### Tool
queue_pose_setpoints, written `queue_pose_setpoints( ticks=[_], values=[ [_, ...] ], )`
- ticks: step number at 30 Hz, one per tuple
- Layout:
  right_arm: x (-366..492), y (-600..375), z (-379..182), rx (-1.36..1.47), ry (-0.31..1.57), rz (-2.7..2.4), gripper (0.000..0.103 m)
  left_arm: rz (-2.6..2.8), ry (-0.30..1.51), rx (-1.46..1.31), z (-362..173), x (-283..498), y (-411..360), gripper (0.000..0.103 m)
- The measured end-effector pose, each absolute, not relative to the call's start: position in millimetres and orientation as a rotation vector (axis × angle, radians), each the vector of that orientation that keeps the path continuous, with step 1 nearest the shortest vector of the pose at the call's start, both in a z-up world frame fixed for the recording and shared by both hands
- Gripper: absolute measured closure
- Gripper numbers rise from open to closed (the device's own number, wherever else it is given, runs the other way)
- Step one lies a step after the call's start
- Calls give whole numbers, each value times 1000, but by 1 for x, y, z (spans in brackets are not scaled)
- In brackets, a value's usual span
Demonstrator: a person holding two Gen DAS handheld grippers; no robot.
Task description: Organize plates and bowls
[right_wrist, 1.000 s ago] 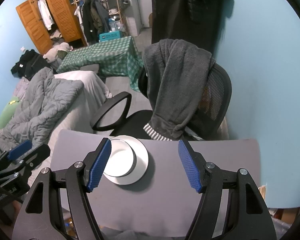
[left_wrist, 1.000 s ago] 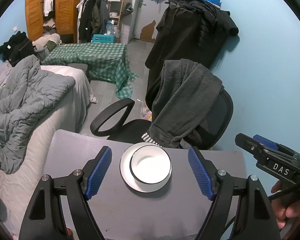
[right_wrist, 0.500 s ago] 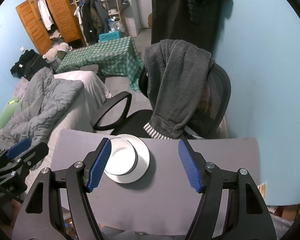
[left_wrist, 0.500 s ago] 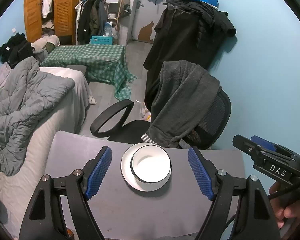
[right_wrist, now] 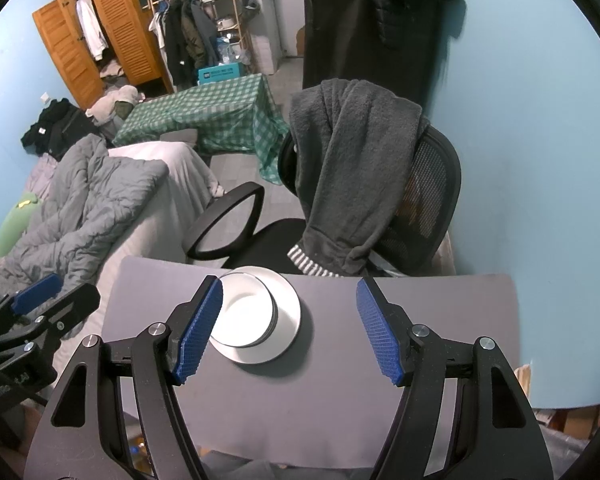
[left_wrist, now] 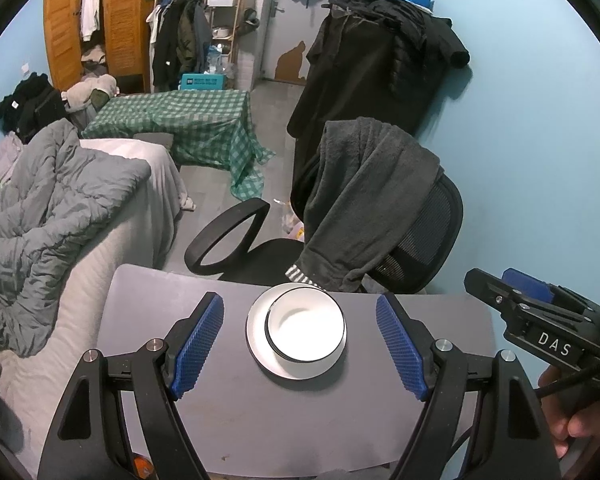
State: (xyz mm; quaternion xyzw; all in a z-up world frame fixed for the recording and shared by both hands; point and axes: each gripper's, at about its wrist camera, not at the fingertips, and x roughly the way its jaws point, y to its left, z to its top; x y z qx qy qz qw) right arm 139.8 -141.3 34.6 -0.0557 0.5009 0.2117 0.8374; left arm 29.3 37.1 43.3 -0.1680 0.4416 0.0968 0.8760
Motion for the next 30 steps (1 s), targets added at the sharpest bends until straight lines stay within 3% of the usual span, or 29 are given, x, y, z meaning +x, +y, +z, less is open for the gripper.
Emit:
queue_pose_setpoints(
  ticks=[10, 13, 30],
  values=[
    [138, -141, 35, -117, 1059, 447, 34, 203, 948, -364, 41, 27, 41, 23],
    [138, -141, 36, -116, 1061, 448, 34, 209, 949, -363, 42, 27, 41, 17],
    [130, -140, 40, -120, 1060, 452, 34, 214, 956, -392, 41, 22, 42, 17]
  ],
)
